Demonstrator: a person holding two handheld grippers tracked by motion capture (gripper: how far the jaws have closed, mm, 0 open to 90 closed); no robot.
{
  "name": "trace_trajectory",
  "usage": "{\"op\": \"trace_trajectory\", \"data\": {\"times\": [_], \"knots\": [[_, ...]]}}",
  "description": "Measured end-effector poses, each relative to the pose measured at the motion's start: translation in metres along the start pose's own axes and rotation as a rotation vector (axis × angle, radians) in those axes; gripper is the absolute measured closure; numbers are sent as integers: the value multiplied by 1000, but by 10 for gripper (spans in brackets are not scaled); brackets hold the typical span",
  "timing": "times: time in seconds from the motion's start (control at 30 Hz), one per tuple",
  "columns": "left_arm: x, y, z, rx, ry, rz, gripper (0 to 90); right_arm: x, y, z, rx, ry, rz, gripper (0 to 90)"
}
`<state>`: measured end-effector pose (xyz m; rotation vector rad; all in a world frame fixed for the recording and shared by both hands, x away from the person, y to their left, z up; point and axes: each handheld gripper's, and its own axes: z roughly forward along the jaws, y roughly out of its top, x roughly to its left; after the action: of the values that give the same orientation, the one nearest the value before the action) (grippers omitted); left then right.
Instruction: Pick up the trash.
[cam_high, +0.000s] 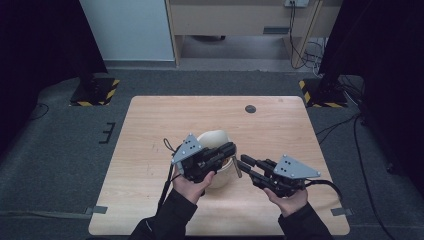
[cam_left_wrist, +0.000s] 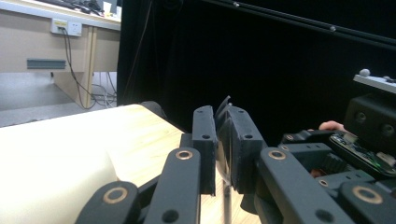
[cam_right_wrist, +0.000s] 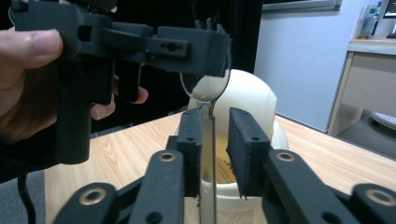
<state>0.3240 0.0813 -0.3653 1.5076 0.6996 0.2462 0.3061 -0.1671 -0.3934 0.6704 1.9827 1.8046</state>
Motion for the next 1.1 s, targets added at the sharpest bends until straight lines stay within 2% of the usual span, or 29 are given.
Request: {"op": "trace_trajectory", "data": {"times": [0.1,0.23,0.33,0.47,0.73,0.93,1.03,1.1], "knots": [[1,2,-7,-3,13,23,822,-3,4,-4,-15,-14,3,685],[5,3,-21,-17,29,36,822,-10,8,-10,-18,-58,-14,627],[9,5,-32,-26,43,52,821,-18,5,-14,-27,-94,13,594],[13,8,-44,-48,55,65,821,-31,-5,-18,5,-148,33,522],[20,16,-62,-99,72,98,820,-66,-37,-24,128,-273,88,355],[24,24,-62,-127,70,115,820,-90,-60,-30,226,-361,106,281],[23,27,-62,-134,61,131,820,-102,-72,-34,296,-419,129,238],[23,29,-63,-137,59,139,820,-111,-81,-39,340,-464,165,226]]}}
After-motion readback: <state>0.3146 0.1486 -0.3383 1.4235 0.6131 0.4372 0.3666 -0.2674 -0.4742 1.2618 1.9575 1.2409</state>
